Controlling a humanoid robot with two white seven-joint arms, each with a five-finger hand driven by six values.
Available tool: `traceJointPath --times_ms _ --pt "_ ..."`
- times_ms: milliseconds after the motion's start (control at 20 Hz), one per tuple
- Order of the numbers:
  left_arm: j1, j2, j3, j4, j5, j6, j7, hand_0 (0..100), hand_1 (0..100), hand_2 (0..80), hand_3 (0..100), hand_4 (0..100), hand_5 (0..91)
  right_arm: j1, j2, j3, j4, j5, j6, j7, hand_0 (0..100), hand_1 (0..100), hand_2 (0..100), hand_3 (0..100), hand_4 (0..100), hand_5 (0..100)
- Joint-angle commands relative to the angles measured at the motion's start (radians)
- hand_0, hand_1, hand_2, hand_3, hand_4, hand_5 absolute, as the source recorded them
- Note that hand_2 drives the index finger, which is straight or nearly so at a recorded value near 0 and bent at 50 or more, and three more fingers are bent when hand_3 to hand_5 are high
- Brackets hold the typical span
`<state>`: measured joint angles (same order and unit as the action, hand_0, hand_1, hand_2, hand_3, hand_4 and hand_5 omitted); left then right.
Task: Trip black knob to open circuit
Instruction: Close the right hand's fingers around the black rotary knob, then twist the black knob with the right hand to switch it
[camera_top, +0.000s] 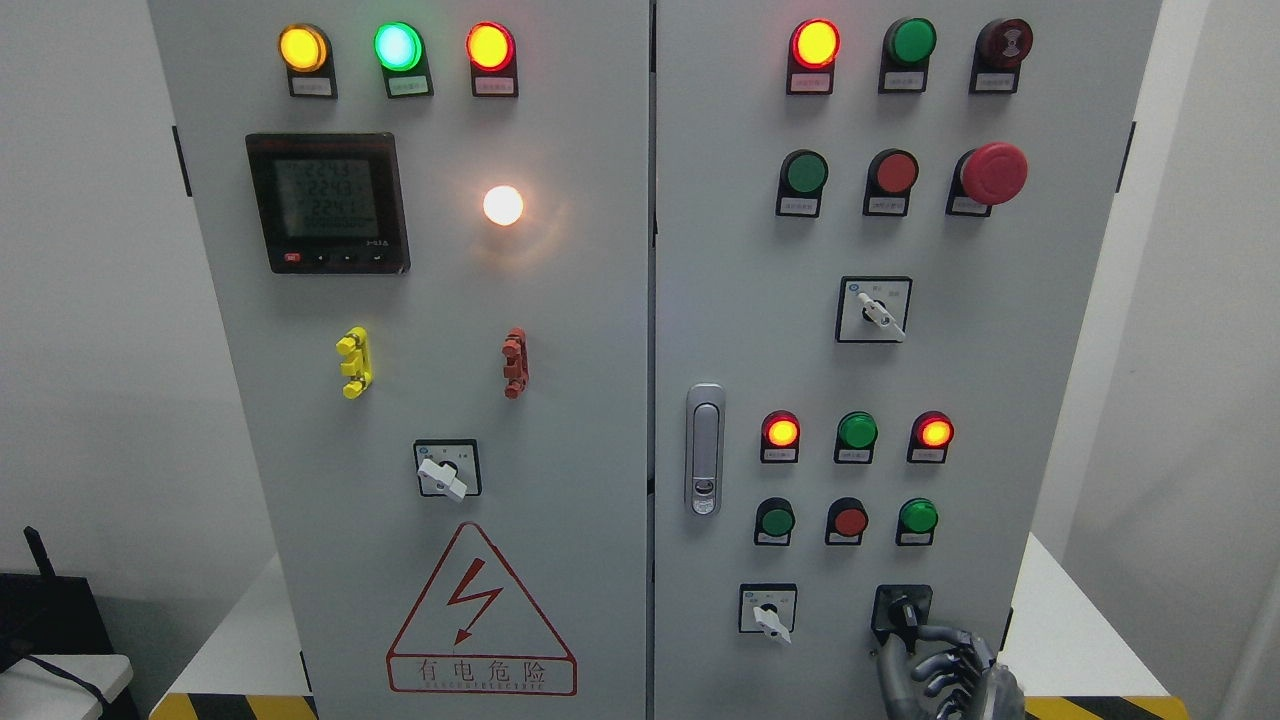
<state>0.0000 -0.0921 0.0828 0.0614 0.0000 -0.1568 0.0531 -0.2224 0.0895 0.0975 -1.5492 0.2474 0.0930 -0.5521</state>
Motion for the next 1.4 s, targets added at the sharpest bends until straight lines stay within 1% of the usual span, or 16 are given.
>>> traceJointPath --times_ms 0,1352 --pt "-0.008 0.0 0.0 0.0 -0.032 0.0 0.001 12 39 0.0 0 0 0.0 0.001 0.003 0.001 0.0 0.001 0.001 0.0 39 79 48 82 89 95" --pt "-0.008 0.0 0.0 0.0 -0.032 0.0 0.001 12 39 0.0 0 0 0.0 0.0 0.003 0.002 0.0 0.0 0.005 0.001 42 79 51 84 89 95"
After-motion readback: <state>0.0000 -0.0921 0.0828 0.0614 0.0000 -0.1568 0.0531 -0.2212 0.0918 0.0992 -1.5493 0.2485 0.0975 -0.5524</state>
